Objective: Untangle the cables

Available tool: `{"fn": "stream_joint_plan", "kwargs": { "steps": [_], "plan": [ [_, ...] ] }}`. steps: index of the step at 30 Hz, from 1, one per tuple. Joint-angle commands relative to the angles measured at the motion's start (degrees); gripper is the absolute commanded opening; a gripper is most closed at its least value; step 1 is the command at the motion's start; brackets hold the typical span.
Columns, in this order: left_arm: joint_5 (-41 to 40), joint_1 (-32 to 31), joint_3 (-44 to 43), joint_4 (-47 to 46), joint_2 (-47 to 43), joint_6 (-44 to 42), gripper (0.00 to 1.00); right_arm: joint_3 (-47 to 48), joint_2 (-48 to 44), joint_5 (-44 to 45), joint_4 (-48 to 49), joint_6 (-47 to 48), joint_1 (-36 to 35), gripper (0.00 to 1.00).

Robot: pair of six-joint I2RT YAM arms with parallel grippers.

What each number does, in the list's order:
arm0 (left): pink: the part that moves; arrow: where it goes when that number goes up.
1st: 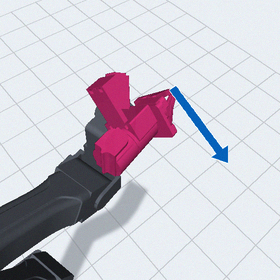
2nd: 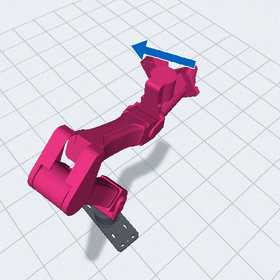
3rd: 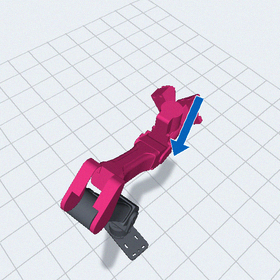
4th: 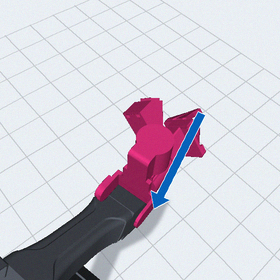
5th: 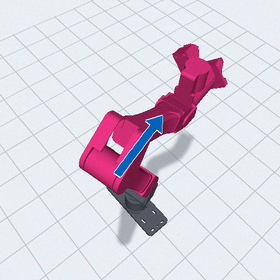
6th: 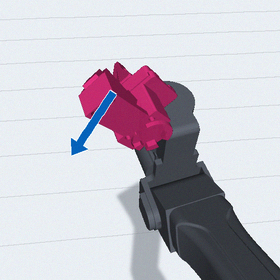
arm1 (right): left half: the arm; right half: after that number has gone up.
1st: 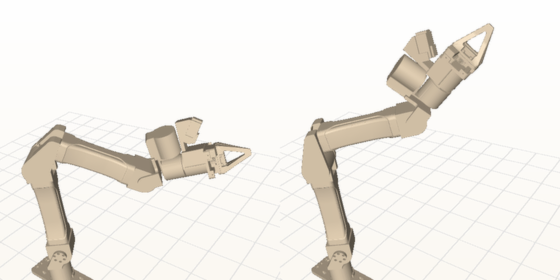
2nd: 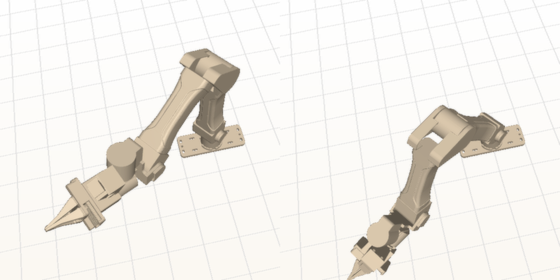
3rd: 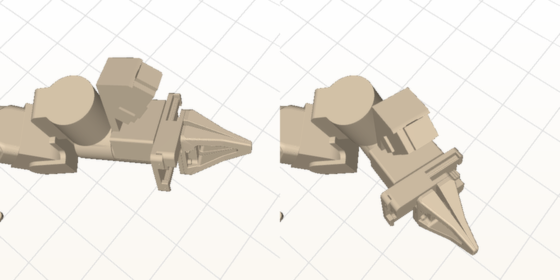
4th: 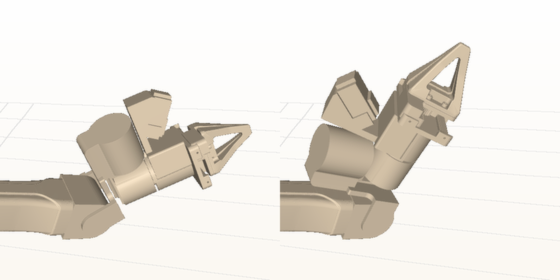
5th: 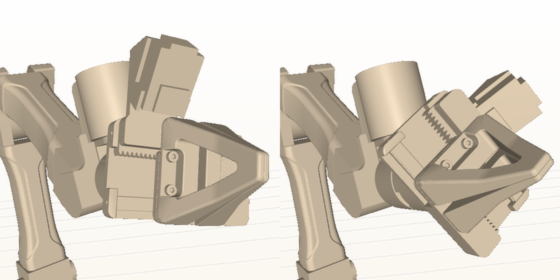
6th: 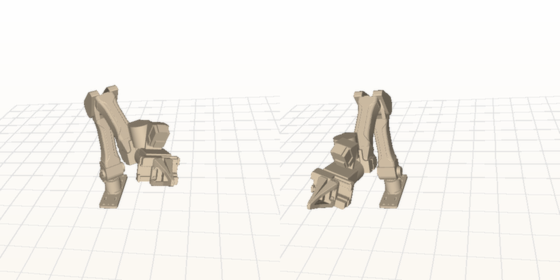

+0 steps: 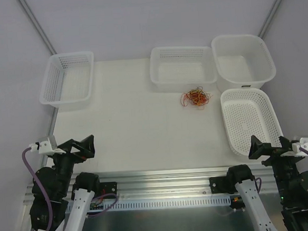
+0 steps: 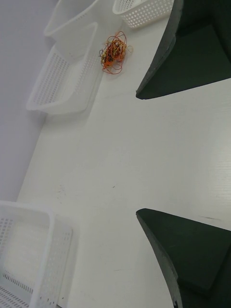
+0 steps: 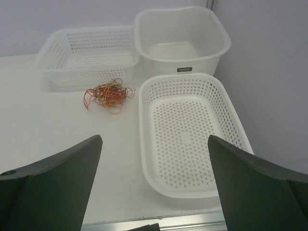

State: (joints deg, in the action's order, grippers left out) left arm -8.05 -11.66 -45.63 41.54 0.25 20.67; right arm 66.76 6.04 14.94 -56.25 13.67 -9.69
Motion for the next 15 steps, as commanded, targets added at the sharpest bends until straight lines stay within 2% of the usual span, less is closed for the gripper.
{"fn": "stream_joint_plan", "kwargs": {
  "steps": [1, 5, 7, 15],
  "plan": [
    [0.84, -0.47, 0.19, -1.2, -0.78, 1.57, 0.99, -0.58, 2.92, -3.33, 2.98, 1.89, -0.41, 0.97],
    [3.21, -0.47, 0.54, -1.11, 2.03, 2.45, 0.99, -0.58, 7.21, -10.26, 5.09, 3.2, -0.41, 0.97],
    [5.76, -0.47, 1.15, -1.02, 3.7, 3.33, 0.99, -0.14, 9.94, -17.02, 5.27, 3.64, -0.33, 0.97],
    [12.97, -0.47, 3.08, -1.02, 11.25, 7.89, 0.99, 0.47, 30.91, -27.33, 11.5, -3.19, -0.41, 0.97]
  ]
}}
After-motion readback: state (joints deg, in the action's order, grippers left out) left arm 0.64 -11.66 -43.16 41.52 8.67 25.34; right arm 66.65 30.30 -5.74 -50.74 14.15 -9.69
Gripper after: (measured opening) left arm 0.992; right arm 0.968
